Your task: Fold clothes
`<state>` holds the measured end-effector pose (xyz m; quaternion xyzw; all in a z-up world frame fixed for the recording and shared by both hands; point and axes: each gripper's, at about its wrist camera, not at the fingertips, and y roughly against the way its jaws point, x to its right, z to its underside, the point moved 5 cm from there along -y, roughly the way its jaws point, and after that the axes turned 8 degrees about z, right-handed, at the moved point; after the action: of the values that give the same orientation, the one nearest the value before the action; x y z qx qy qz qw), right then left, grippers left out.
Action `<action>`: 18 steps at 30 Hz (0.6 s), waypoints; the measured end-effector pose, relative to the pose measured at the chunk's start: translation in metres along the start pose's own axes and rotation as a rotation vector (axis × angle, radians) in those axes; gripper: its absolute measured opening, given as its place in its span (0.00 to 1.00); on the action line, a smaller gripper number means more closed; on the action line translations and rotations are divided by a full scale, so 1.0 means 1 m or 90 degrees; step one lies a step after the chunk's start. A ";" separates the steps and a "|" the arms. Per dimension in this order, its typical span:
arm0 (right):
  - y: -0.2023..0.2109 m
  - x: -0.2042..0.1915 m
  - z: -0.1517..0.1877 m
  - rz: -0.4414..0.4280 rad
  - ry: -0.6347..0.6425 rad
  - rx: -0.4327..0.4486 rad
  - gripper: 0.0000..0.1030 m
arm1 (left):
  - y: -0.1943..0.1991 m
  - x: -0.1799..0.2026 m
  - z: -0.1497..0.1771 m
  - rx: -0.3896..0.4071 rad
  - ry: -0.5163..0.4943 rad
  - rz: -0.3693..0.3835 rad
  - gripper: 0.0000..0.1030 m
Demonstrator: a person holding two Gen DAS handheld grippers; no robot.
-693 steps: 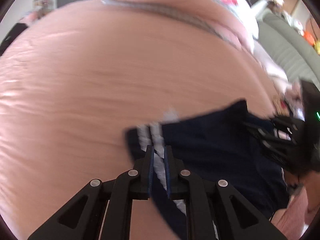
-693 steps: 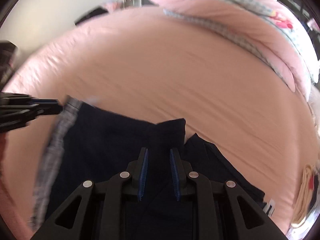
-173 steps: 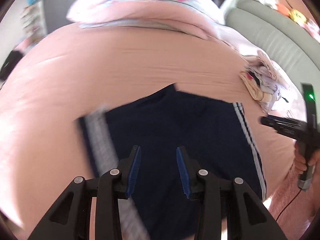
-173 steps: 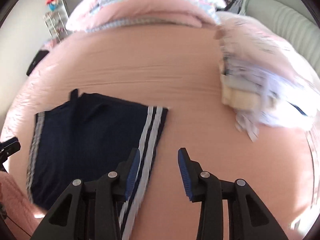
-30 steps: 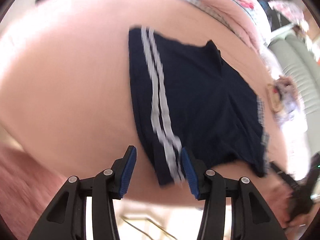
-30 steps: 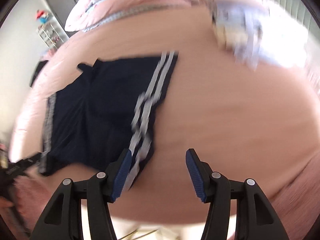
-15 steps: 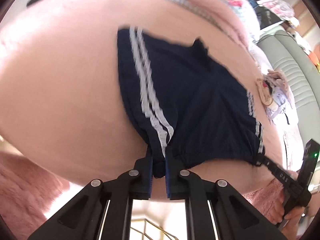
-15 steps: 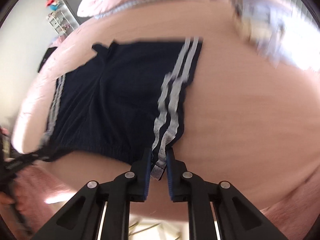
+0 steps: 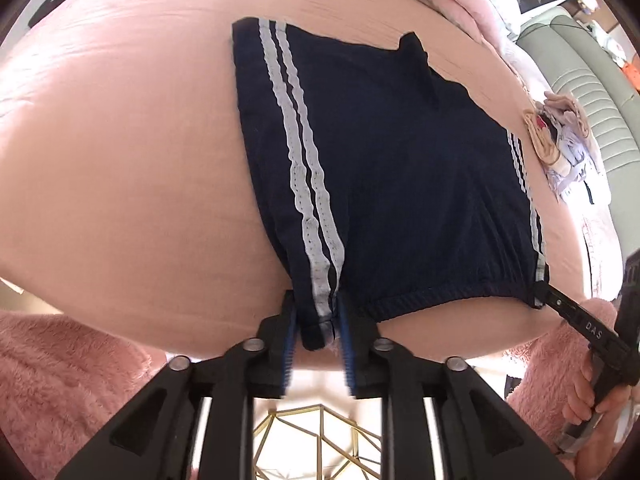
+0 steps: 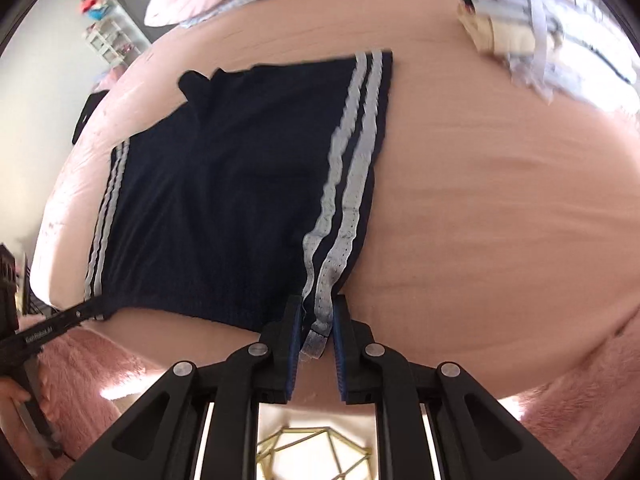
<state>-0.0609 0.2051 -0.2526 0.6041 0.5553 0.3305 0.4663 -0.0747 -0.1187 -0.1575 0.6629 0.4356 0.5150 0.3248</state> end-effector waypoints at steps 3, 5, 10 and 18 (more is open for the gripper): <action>0.007 0.005 0.004 -0.001 -0.013 0.009 0.22 | 0.021 -0.002 0.004 0.033 -0.010 -0.029 0.26; 0.015 0.013 0.005 -0.013 -0.041 0.006 0.22 | 0.033 0.010 0.000 0.053 -0.047 -0.019 0.25; 0.043 0.019 -0.022 0.025 -0.023 0.079 0.28 | 0.022 0.051 -0.014 0.062 -0.157 0.013 0.25; -0.015 0.008 -0.029 0.114 0.072 -0.001 0.28 | -0.083 0.101 -0.026 -0.046 -0.233 -0.040 0.26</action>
<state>-0.0915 0.2183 -0.2576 0.6316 0.5242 0.4049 0.4029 -0.1112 0.0068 -0.1835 0.7196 0.3708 0.3911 0.4379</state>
